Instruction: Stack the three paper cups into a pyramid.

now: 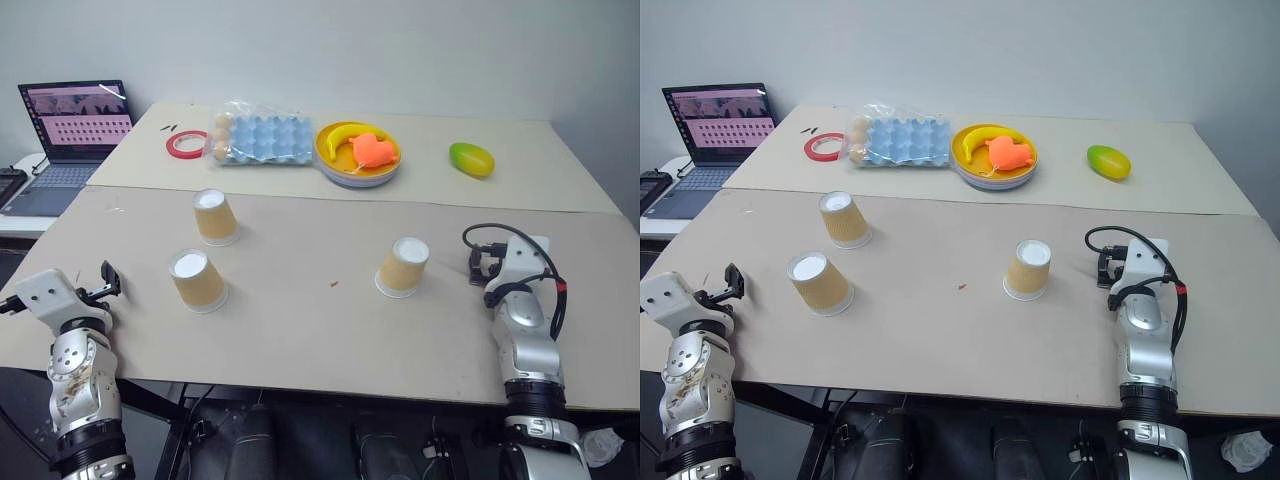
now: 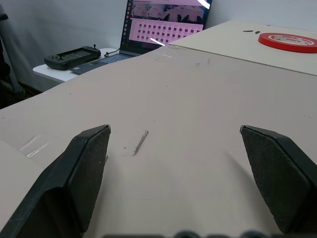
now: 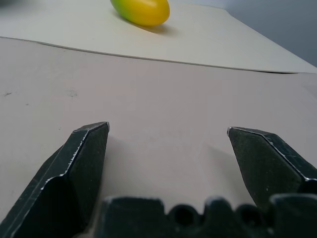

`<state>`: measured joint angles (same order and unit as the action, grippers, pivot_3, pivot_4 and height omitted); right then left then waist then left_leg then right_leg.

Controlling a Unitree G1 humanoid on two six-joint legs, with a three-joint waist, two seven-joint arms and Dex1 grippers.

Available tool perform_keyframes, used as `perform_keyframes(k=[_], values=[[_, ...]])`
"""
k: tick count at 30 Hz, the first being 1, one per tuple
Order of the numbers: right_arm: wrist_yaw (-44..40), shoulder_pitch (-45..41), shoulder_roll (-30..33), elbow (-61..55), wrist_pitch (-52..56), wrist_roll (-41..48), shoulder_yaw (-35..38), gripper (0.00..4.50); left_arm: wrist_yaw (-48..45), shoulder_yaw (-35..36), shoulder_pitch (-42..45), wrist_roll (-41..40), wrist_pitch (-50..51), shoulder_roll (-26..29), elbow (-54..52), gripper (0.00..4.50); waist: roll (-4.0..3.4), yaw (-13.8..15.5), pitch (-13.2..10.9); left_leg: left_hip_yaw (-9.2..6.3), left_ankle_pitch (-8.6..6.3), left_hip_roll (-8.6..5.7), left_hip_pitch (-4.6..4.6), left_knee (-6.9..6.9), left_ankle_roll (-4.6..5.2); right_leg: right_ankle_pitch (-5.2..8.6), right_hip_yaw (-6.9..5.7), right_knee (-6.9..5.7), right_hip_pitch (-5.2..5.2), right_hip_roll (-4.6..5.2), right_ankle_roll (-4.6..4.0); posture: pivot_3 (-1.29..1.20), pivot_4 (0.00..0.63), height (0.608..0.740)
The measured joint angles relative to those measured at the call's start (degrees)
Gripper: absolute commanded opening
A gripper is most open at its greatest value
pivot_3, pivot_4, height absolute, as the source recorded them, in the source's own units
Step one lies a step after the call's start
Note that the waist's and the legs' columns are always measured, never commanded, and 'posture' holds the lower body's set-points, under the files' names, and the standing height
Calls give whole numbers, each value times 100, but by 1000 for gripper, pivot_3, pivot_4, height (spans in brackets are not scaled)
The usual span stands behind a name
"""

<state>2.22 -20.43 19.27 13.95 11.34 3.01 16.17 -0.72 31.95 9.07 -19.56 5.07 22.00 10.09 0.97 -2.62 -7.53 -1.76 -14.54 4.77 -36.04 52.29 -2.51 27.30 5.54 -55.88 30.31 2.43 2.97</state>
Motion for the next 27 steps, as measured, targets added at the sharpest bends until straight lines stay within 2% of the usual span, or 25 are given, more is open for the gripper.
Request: perform_keyframes(k=[2, 4, 6, 9, 14, 17, 22, 23, 25, 26, 27], values=[[35, -3, -8, -5, 8, 8, 31, 4488, -3, -10, 5, 2, 0, 0, 5, 4500, 0, 0, 0, 0, 0, 0, 0, 0, 0, 0, 0, 0, 0, 0, 0, 0, 150, 645], [1034, -254, -338, -45, 386, 270, 747, 4488, -74, -155, 144, 53, 14, 4, 141, 4500, -27, 60, 9, 2, 0, -3, -18, 4, 0, 1, -1, -4, 7, 4, 2, 0, 150, 645], [1522, -497, -501, -51, 618, 624, 1313, 4488, -126, -188, 155, 57, 16, 4, 161, 4500, -50, 102, 9, 10, 0, -2, -26, 12, 0, 3, 1, -7, 17, 7, 13, 0, 150, 645], [1348, -839, -667, -305, 747, 1383, 1690, 4488, -138, -173, 151, 82, 19, 6, 208, 4500, -88, 88, 1, 17, -2, -2, -49, 5, 0, 4, 8, -25, 23, 6, 25, 0, 150, 645], [-551, -1199, -734, -1544, 1603, 3314, 1171, 4488, -233, -299, 178, 120, 11, -46, 197, 4500, -132, -4, -17, 9, -1, -1, -25, -19, 2, 10, 0, -32, 5, 1, 16, 0, 150, 645], [-1909, -1032, -391, -2557, 2377, 4658, 704, 4488, -263, -337, 181, 121, -2, -90, 167, 4500, -136, 30, -19, 5, -3, -4, -23, -30, 5, 13, -5, -4, -10, 4, 18, 0, 150, 645], [-4485, -807, 996, -3762, 3519, 6562, 161, 4488, -293, -402, 191, 127, 9, -136, 134, 4500, -135, 46, -22, 4, -3, -7, -18, -34, 6, 10, -7, 19, -22, 7, 20, 0, 150, 645], [-4960, -844, 1342, -3951, 3653, 6677, -22, 4488, -305, -403, 191, 130, 10, -137, 144, 4500, -134, 45, -23, 3, -3, -6, -12, -37, 6, 10, -7, 23, -25, 7, 20, 0, 150, 645], [-5694, -940, 1976, -4264, 3707, 6328, -628, 4488, -327, -416, 197, 136, 14, -142, 157, 4500, -130, 46, -25, 3, -3, -5, 12, -50, 5, 10, -8, 41, -25, 6, 19, 0, 150, 645], [-5925, -956, 2223, -4350, 3636, 6025, -936, 4488, -333, -427, 200, 139, 16, -148, 159, 4500, -129, 48, -26, 3, -3, -4, 25, -56, 5, 11, -9, 52, -23, 6, 19, 0, 150, 645], [-6308, -962, 2662, -4489, 3369, 5243, -1626, 4488, -354, -448, 199, 140, 20, -149, 150, 4500, -124, 48, -28, 6, -4, -2, 40, -63, 4, 12, -9, 66, -31, 7, 20, 0, 150, 645]])
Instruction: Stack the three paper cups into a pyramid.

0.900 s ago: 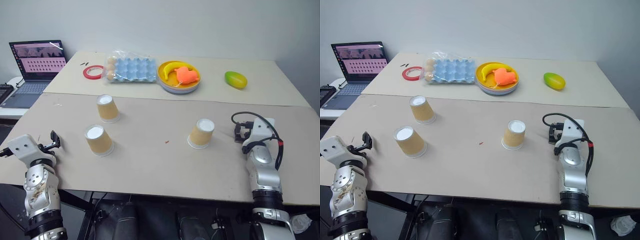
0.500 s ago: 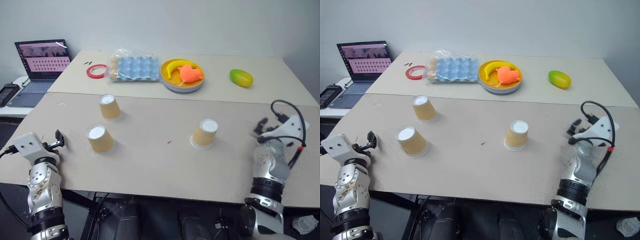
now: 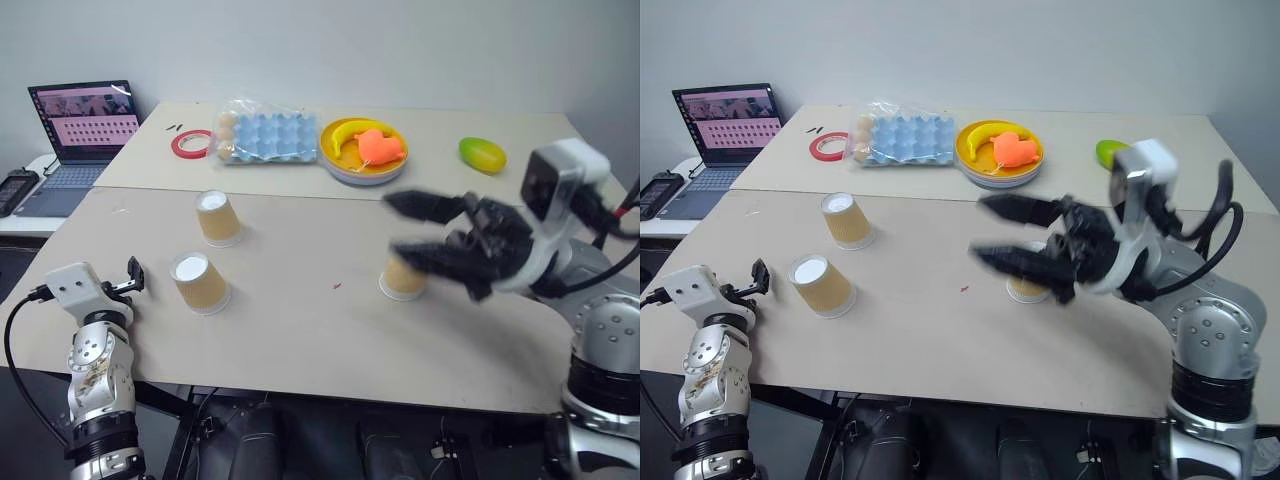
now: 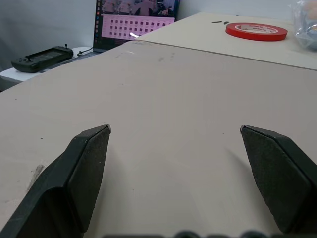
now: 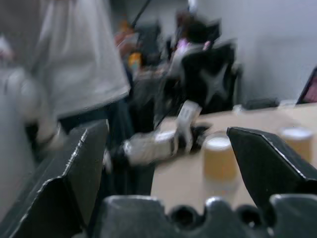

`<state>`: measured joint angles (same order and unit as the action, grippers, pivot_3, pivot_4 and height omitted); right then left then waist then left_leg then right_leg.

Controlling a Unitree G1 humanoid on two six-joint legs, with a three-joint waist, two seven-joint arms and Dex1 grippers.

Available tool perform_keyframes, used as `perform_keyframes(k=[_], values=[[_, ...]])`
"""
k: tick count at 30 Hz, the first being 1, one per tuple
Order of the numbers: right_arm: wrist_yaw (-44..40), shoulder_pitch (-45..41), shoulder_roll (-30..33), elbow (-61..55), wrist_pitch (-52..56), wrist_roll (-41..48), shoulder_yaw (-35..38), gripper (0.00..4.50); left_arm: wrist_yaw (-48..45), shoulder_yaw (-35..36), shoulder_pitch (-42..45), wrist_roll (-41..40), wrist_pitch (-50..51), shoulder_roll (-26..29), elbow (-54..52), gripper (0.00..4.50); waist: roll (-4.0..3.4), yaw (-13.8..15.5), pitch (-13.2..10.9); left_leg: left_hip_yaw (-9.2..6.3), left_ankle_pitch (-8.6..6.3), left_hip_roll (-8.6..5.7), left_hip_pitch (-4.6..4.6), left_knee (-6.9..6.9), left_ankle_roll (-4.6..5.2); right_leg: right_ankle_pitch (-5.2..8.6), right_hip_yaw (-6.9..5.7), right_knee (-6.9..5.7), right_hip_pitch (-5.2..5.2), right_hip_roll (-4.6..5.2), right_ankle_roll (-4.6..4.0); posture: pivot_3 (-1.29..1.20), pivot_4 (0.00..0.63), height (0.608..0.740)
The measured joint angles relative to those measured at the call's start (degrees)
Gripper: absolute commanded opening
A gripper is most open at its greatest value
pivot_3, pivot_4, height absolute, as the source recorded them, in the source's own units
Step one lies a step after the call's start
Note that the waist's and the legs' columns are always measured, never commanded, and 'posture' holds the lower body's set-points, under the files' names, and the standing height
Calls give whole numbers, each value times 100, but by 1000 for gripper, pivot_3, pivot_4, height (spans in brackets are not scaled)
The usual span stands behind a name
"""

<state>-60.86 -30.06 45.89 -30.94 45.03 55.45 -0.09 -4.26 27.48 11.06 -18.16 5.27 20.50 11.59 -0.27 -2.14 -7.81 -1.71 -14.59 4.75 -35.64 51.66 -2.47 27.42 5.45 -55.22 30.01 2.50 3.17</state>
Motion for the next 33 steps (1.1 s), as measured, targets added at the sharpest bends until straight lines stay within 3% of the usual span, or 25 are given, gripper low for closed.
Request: perform_keyframes(k=[4, 6, 12, 19, 24, 26, 33], values=[[-512, -29, 299, 179, -1058, -2111, -1592, 4488, -186, 0, -234, -20, 94, 62, -251, 4500, 12, 2, -6, 20, 1, 1, -3, -18, -2, -29, 15, 47, -3, 8, 0, 0, 150, 645], [-543, -49, 155, 303, -1369, -2540, -1838, 4488, -314, 24, -561, -44, 141, 133, -549, 4500, 16, -18, -8, 21, 0, 2, -12, -35, -4, -37, 17, 75, -6, 7, 14, 0, 150, 645], [-514, -90, -207, 466, -1584, -2830, -1878, 4488, -924, 375, -1974, -316, 462, 554, -1536, 4500, 58, -126, -46, 14, 0, 6, 40, -105, -4, -47, 9, 122, -79, 2, 9, 0, 150, 645], [-544, -84, -490, 655, -1573, -2678, -1683, 4488, -2823, 742, -3358, -1230, 1293, 1727, -2345, 4500, 87, -117, -101, 17, 0, 19, 36, -98, -12, -18, -4, 115, -26, 4, -64, 0, 150, 645], [-521, -296, -811, 898, -1405, -2364, -1505, 4488, -3899, 301, -2880, -1647, 1801, 2646, -3122, 4500, 108, 20, -114, 32, 3, 20, 19, -96, -17, -26, 5, 120, -7, 9, -70, 0, 150, 645], [-557, -284, -755, 901, -1342, -2352, -1486, 4488, -4060, 96, -2564, -1761, 1993, 2772, -3225, 4500, 112, 0, -122, 30, 2, 20, 12, -100, -18, -47, 3, 123, -4, 6, -29, 0, 150, 645], [-532, -166, -602, 804, -1192, -2248, -1235, 4488, -4324, -247, -1633, -1856, 2364, 2976, -3204, 4500, 118, -70, -138, 12, 7, 21, 16, -137, -14, -49, -4, 112, -20, -9, -27, 0, 150, 645]])
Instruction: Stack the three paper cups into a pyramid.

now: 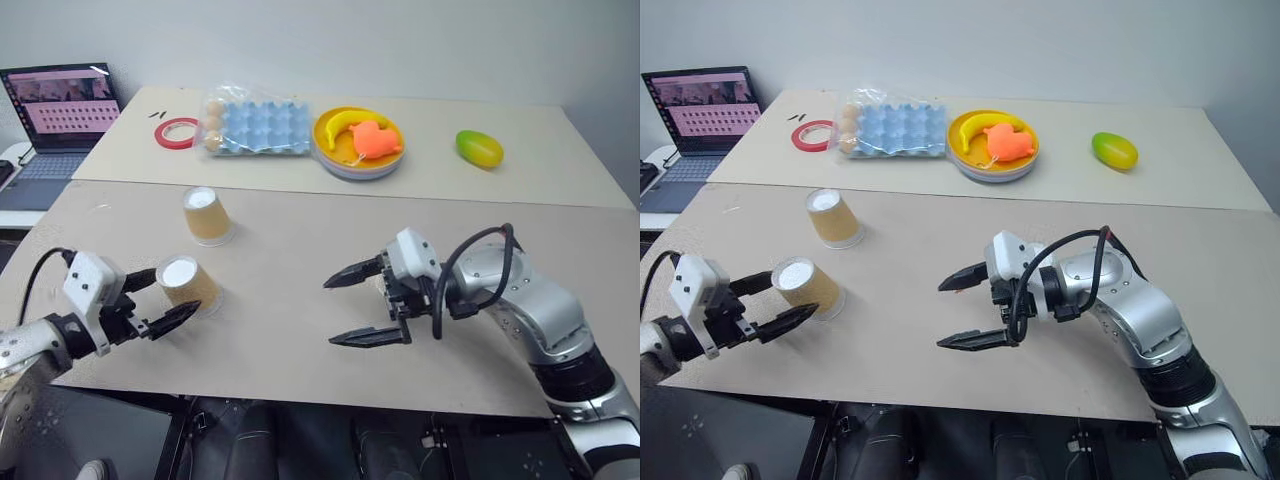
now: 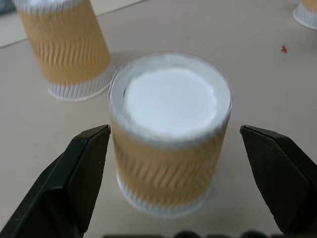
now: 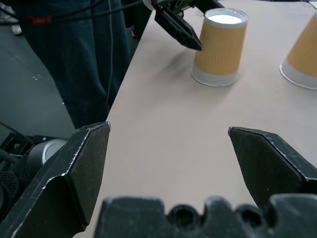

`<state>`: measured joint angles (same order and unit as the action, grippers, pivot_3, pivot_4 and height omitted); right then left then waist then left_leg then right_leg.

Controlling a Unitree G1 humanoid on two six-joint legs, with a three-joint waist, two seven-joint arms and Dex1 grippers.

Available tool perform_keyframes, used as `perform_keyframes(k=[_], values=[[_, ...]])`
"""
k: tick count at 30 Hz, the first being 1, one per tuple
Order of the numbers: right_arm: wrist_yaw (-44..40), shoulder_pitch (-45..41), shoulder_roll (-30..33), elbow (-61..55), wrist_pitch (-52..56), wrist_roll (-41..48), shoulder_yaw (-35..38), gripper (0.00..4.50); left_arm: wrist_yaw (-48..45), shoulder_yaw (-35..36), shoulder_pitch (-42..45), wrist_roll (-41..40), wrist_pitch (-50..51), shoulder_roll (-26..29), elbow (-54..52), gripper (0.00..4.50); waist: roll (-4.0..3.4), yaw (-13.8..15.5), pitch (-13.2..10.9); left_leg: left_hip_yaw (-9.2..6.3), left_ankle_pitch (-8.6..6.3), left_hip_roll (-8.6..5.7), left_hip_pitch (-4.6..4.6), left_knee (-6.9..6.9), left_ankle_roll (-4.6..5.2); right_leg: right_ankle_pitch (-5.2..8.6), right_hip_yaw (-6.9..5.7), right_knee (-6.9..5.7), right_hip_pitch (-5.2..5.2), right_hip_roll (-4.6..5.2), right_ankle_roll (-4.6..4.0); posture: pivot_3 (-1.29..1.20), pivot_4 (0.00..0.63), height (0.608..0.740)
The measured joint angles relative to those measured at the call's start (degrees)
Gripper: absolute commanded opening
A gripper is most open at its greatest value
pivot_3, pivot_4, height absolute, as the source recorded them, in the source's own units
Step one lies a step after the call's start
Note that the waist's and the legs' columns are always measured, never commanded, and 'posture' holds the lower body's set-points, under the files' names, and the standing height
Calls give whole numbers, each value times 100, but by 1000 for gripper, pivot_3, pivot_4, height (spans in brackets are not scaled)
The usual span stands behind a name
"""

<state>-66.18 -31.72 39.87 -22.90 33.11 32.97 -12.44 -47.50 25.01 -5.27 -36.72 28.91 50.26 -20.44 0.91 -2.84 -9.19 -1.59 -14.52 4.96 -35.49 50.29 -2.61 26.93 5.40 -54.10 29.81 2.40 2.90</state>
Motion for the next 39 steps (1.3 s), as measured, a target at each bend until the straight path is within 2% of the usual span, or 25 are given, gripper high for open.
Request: perform_keyframes(k=[11, 14, 17, 23, 28, 30, 33, 39], values=[[285, 205, 67, -428, 267, 209, 241, 4488, -100, -588, 689, 144, 138, -3, 360, 4500, 6, 12, -19, 1, 3, -1, 18, 11, -5, -1, 1, 1, -25, 1, 1, 0, 150, 645], [379, 213, 98, -535, 371, 230, 303, 4500, -119, -634, 749, 167, 198, -21, 427, 3712, 6, 21, -19, -1, 3, -1, 18, 10, -5, -1, -1, 0, -27, 1, 1, 0, 150, 645], [453, 212, 106, -557, 405, 234, 353, 4500, -144, -653, 820, 175, 247, -21, 483, 2706, 6, 22, -20, -1, 3, -2, 19, 10, -5, -1, -1, 1, -32, 1, 2, 0, 150, 645], [539, 212, 105, -563, 416, 222, 387, 4500, -133, -853, 1060, 278, 255, -79, 514, 2697, 6, 25, -20, -2, 4, -2, 23, 17, -5, -2, -2, 0, -42, 1, 4, 0, 150, 645], [620, 213, 117, -576, 460, 223, 415, 4500, -140, -1203, 1712, 275, 266, -342, 504, 2697, 6, 61, -22, -6, 4, -5, 24, 29, -5, -5, -7, 1, -53, 1, 11, 0, 150, 645], [698, 167, 122, -581, 513, 228, 453, 4500, -160, -1628, 2413, 210, 291, -750, 495, 2697, 7, 103, -24, -12, 4, -7, 23, 41, -5, -9, -12, 5, -65, 2, 18, 0, 150, 645], [775, 130, 151, -591, 594, 256, 518, 4500, -271, -2185, 2967, 237, 276, -1170, 543, 2697, 7, 97, -24, -10, 4, -10, 21, 43, -4, -11, -8, 9, -71, 3, 23, 0, 150, 645], [971, 145, 285, -672, 733, 332, 736, 4500, -680, -3111, 3461, 543, 82, -1819, 988, 2697, 5, 12, -25, -17, 6, -10, 24, 41, -1, -12, -9, 1, -73, 0, 23, 0, 150, 645]])
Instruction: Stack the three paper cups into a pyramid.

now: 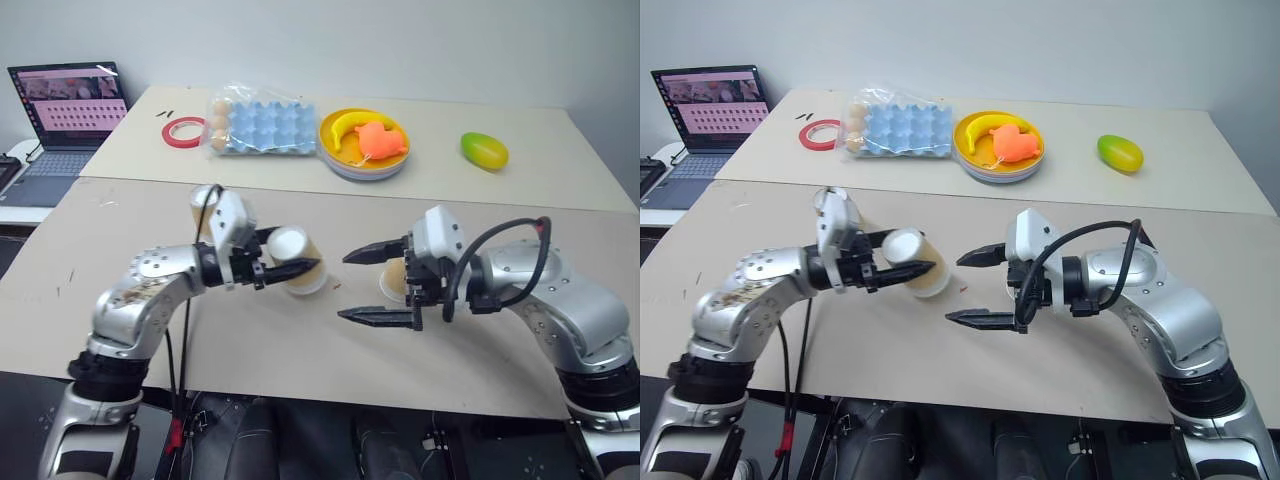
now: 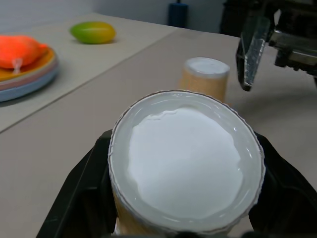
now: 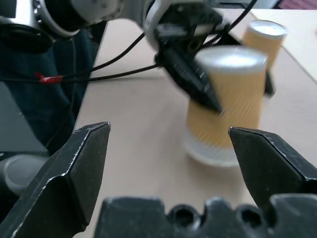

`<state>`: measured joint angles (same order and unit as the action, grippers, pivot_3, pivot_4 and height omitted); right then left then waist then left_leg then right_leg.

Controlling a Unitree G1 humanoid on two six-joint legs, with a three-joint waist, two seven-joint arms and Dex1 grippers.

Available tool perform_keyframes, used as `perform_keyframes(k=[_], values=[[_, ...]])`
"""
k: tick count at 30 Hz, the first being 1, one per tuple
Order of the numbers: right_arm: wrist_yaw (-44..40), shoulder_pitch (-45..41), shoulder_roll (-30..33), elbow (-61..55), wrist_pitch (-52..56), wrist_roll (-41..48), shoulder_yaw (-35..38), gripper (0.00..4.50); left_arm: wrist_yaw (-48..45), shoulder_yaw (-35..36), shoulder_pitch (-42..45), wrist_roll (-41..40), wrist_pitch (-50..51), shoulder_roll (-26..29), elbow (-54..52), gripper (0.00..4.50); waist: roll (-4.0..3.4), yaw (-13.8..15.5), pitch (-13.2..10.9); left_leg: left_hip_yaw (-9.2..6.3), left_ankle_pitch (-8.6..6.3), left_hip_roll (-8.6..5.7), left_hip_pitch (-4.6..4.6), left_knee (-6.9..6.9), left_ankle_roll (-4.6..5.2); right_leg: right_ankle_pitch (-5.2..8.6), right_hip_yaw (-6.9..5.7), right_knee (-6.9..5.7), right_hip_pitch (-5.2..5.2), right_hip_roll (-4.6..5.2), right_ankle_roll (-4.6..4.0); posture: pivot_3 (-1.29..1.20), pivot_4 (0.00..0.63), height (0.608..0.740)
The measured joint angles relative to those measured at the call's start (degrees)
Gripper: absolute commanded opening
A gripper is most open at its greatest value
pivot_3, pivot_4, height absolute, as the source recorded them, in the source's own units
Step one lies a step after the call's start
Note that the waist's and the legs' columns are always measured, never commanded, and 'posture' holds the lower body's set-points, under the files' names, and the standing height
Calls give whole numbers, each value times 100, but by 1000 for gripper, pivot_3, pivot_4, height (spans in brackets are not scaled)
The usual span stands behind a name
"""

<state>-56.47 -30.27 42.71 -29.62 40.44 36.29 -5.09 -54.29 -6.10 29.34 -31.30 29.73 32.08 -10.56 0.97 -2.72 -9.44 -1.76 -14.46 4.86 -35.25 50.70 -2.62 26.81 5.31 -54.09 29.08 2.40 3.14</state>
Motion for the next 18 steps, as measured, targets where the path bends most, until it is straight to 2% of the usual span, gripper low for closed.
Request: perform_keyframes(k=[6, 7, 9, 10, 15, 18], values=[[234, 75, 49, -249, 150, 104, 155, 4500, -418, -519, 40, 569, -582, -97, 547, 2697, -1, 14, 0, -1, 1, -1, 4, 1, 1, 0, -2, 2, -9, 1, 0, 0, 150, 645], [287, 93, 56, -289, 165, 109, 194, 4500, -480, -542, 46, 638, -678, -100, 568, 3675, -1, 20, 0, -1, 1, -3, 5, 1, 1, 0, -1, 2, -10, 2, 0, 0, 150, 645], [398, 156, 74, -358, 216, 114, 239, 4500, -550, -622, 43, 806, -824, -92, 691, 4043, -1, 22, 0, 0, 1, -3, 10, 1, 1, 0, -1, 2, -15, 2, 0, 0, 150, 645], [425, 171, 74, -364, 234, 121, 251, 4500, -565, -636, 40, 867, -830, -93, 761, 4455, -1, 20, -1, -1, 1, -3, 9, 1, 2, 0, -1, 1, -13, 2, 0, 0, 150, 645], [539, 185, 72, -361, 264, 174, 294, 4500, -639, -559, 65, 831, -751, -113, 813, 4455, -2, 24, -2, -1, 1, -2, 5, 1, 2, 0, -2, 2, -11, 2, 1, 0, 150, 645], [539, 184, 38, -334, 259, 174, 293, 4500, -635, -222, 266, 508, -469, -57, 660, 4455, -1, 25, -2, -5, 2, -2, 6, 1, 3, 0, -5, 2, -13, 2, 1, 0, 150, 645]])
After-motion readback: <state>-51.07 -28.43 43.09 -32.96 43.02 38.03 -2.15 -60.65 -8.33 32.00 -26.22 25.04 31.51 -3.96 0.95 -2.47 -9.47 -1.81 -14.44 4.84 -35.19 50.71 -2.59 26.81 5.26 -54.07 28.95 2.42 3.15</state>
